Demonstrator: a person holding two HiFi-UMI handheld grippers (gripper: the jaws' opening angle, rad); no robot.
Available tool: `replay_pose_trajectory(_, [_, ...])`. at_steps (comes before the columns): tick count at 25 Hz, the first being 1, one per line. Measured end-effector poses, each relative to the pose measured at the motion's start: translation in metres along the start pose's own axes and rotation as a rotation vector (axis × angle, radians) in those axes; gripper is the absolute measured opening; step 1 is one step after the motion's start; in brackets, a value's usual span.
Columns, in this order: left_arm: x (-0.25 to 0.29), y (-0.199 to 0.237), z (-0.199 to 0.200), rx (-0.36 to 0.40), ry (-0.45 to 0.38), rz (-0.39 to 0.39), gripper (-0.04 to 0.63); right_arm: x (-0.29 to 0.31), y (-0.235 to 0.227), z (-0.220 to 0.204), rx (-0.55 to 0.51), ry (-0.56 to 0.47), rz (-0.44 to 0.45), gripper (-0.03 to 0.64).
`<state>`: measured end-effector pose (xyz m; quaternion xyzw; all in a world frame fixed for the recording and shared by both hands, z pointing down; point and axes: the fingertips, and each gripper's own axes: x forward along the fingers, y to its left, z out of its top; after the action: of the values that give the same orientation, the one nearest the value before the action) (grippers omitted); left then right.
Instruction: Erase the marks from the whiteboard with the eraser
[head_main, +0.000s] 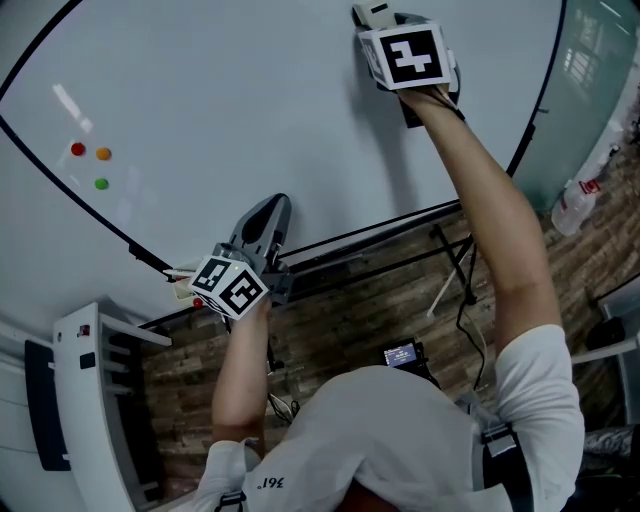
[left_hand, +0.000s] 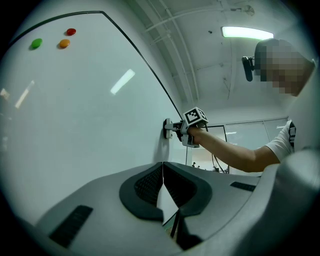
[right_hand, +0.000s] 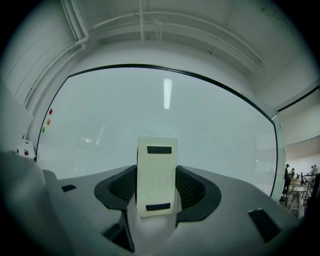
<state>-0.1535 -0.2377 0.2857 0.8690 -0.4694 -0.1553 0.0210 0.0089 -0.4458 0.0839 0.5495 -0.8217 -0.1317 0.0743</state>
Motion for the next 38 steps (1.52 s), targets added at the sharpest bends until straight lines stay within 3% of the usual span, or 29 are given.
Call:
replay_pose_trajectory(8, [0.0,0.0,0.0,0.007,-0.008,0.008,0.008,-0.003,-0.016,-0.006,0.0,0.005,-0.025,0.255])
replay_pose_trajectory(15, [-0.008,0.01,0.004,0.002,-0.012,0.026,0.008,-0.007,-0.042,-0.005,0.061,-0.019,-0.095,0.256])
replay_pose_trajectory(29, [-0.043,0.061,0.042,0.048,-0.051,0.088,0.008,-0.017,-0.051,0.001,0.121,-0.035,-0.151,0.256])
replay_pose_trajectory(33, [-0.051,0.068,0.045,0.042,-0.055,0.1,0.008,-0.019,-0.02,0.011,0.103,-0.053,-0.112,0.256])
replay_pose_trajectory(38, [-0.063,0.065,0.045,0.039,-0.049,0.106,0.008,-0.019,0.051,0.032,0.055,-0.084,-0.006,0.256])
